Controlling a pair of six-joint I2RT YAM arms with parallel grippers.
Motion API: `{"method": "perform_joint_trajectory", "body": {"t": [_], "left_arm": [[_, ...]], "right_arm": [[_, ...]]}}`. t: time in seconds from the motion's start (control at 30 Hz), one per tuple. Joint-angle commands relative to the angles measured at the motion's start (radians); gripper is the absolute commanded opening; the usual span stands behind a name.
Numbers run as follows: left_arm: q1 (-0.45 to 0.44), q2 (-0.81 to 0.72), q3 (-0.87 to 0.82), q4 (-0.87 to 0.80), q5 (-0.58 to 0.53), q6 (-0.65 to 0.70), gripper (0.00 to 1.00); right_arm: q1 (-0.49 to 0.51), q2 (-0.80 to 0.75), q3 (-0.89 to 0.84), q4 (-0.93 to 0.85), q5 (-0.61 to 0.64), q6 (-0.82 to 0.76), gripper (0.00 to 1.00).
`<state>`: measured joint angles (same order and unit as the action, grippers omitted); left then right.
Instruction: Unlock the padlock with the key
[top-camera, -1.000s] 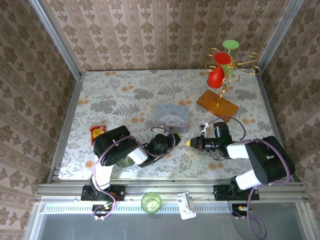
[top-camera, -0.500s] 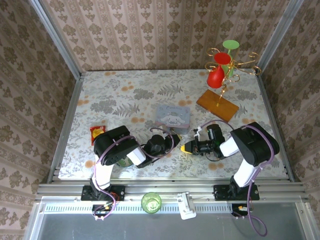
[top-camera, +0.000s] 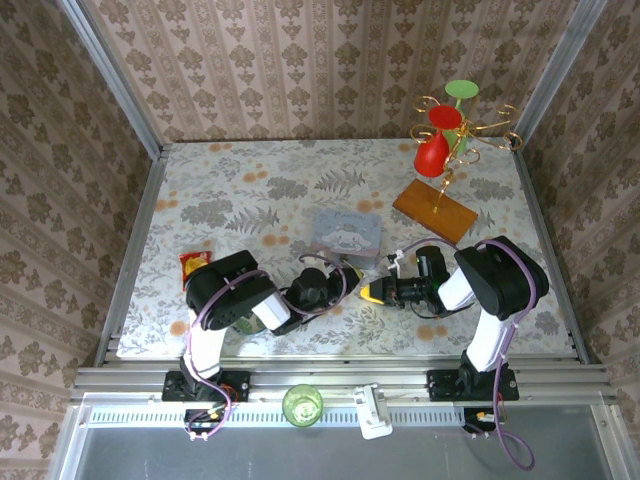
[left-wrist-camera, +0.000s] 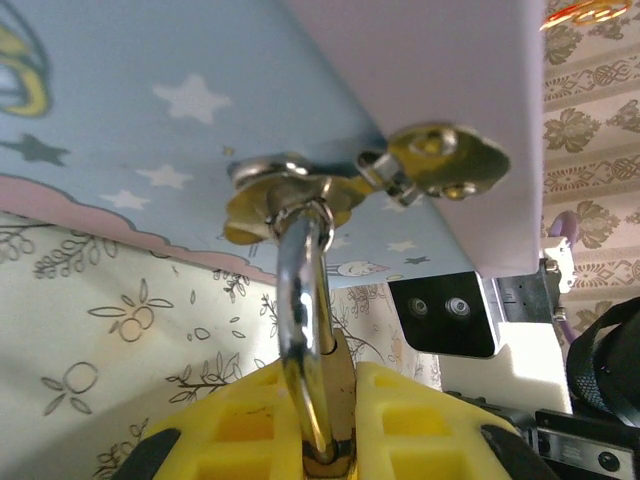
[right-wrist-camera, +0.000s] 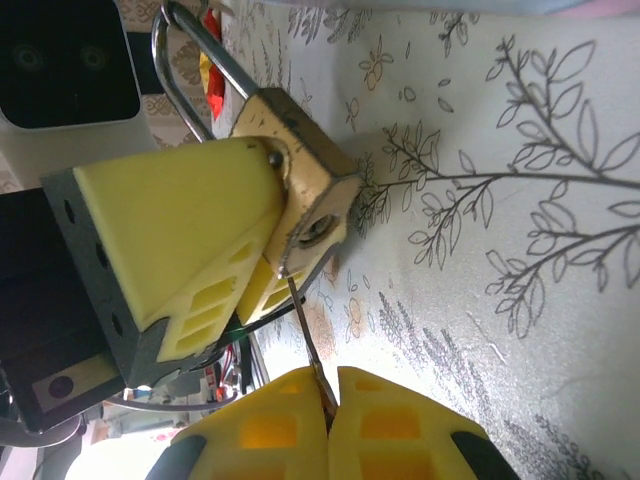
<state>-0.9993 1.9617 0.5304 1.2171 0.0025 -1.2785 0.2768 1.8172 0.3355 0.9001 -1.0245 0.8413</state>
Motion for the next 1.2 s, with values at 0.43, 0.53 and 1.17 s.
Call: {"method": "perform_joint_trajectory", "body": {"t": [0.43, 0.53, 1.17], "left_arm": [[0.011, -0.066, -0.001, 0.084, 0.066, 0.006, 0.0], [0.016, -0.058, 0.002, 0.085, 0.074, 0.004, 0.0], [0.02, -0.073, 0.001, 0.089, 0.094, 0.001, 0.0]], "right_arm": [[-0.025, 0.052, -0.012, 0.204, -0.024, 0.109, 0.0], [-0.026, 0.08, -0.012, 0.249, -0.032, 0.136, 0.0], [-0.039, 0.095, -0.024, 0.289, -0.035, 0.164, 0.0]]}}
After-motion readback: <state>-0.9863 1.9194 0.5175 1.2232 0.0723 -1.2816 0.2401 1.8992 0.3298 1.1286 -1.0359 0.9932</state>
